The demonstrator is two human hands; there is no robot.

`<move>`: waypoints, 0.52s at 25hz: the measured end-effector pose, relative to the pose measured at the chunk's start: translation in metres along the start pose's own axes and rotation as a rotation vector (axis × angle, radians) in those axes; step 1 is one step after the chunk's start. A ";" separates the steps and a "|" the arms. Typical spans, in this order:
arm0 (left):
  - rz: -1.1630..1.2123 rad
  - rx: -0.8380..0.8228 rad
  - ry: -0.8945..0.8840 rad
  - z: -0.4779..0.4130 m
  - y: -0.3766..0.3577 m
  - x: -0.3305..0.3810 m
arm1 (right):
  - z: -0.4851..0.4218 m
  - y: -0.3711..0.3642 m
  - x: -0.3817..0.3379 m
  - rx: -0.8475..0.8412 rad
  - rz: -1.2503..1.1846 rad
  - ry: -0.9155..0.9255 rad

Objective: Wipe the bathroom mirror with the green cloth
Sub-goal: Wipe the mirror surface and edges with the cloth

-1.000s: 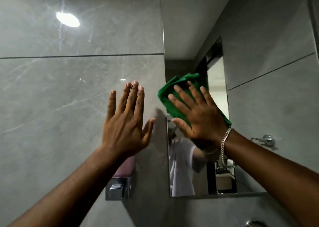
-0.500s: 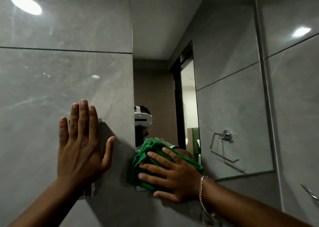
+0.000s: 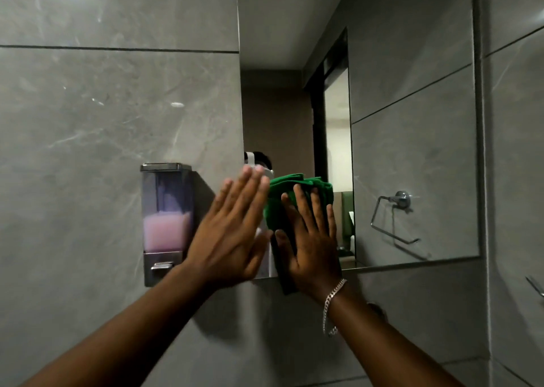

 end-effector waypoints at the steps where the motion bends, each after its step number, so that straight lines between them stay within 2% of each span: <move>1: 0.122 -0.026 -0.060 -0.001 -0.013 0.019 | -0.001 0.002 0.002 -0.024 -0.145 0.027; 3: 0.302 -0.048 -0.001 -0.007 -0.041 0.047 | 0.002 0.012 0.020 -0.071 -0.250 0.078; 4: 0.288 -0.032 0.083 -0.009 -0.053 0.052 | 0.003 0.020 0.029 -0.080 -0.213 0.098; 6: 0.124 0.012 0.211 -0.015 -0.075 0.061 | 0.005 0.042 0.060 -0.050 -0.056 0.088; 8: 0.010 0.048 0.269 -0.020 -0.088 0.068 | 0.004 0.069 0.095 -0.024 0.066 0.065; 13: -0.050 0.065 0.216 -0.047 -0.110 0.096 | -0.017 0.141 0.176 -0.050 0.525 0.027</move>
Point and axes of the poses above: each hand's wrist, its own z-axis away from the middle knuckle, its own y-axis out of the back of the hand, x = y × z, the point moved 9 cm from there along -z, towards the middle knuckle, and after that the axes turned 3 degrees about z, right-handed, at the moved point
